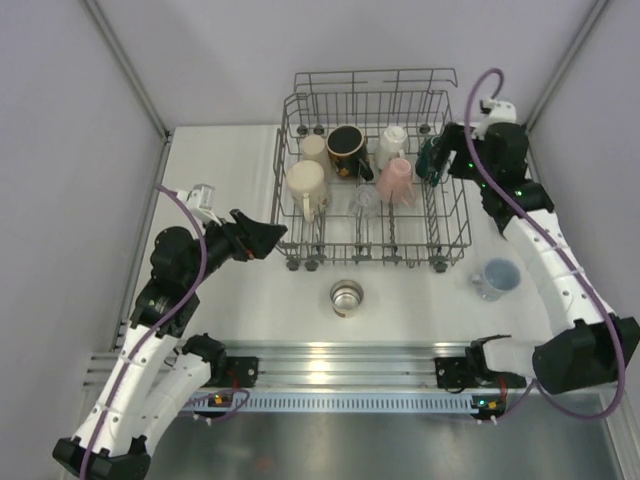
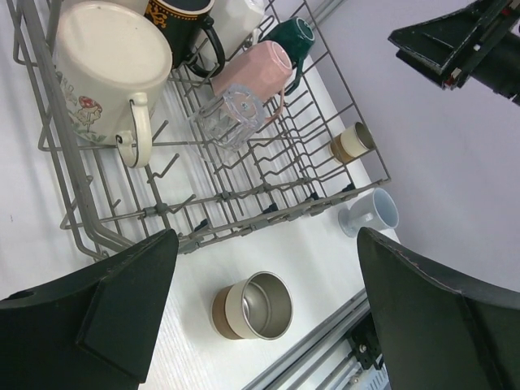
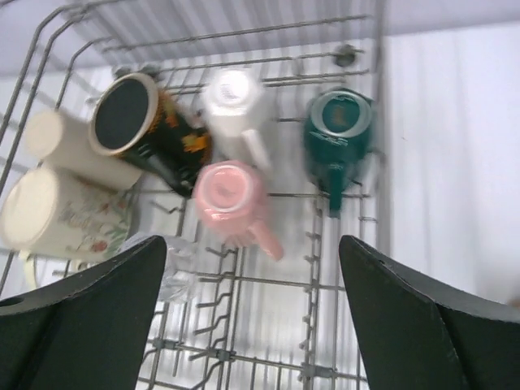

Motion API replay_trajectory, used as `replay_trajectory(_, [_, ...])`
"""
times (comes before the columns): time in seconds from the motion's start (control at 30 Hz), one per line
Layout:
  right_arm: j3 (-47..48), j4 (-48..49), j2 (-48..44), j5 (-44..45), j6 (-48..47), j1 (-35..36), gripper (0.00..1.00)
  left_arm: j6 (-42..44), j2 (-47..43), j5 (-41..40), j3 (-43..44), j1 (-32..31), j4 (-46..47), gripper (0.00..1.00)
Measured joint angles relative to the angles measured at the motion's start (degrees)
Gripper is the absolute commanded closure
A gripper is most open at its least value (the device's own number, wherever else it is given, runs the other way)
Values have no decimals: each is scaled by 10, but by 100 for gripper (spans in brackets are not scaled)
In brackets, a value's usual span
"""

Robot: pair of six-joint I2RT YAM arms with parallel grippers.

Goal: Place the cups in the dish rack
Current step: Place the cup upside down on the dish rack, then grab a cup with the right arm

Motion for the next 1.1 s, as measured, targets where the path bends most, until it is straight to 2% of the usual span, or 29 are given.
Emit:
replay_trajectory(0.2, [-110,-33,-76,61,167,-132,18,2,0,9,0,0,-4,3])
replay_trajectory(0.37, [-105,-135,-76,151,306,-152,28,3,1,16,0,0,-11,4])
replay_trajectory(0.6, [-110,-251,-90,245,454,-155,28,3,-2,16,1,0,-23,4])
replay_trajectory(0.8, [-149,-298,-104,280,514,-163,29,3,-12,16,6,0,-42,4])
replay_trajectory(1.1, [-196,-304,-36,276,531,-167,33,3,-31,14,13,0,-55,4])
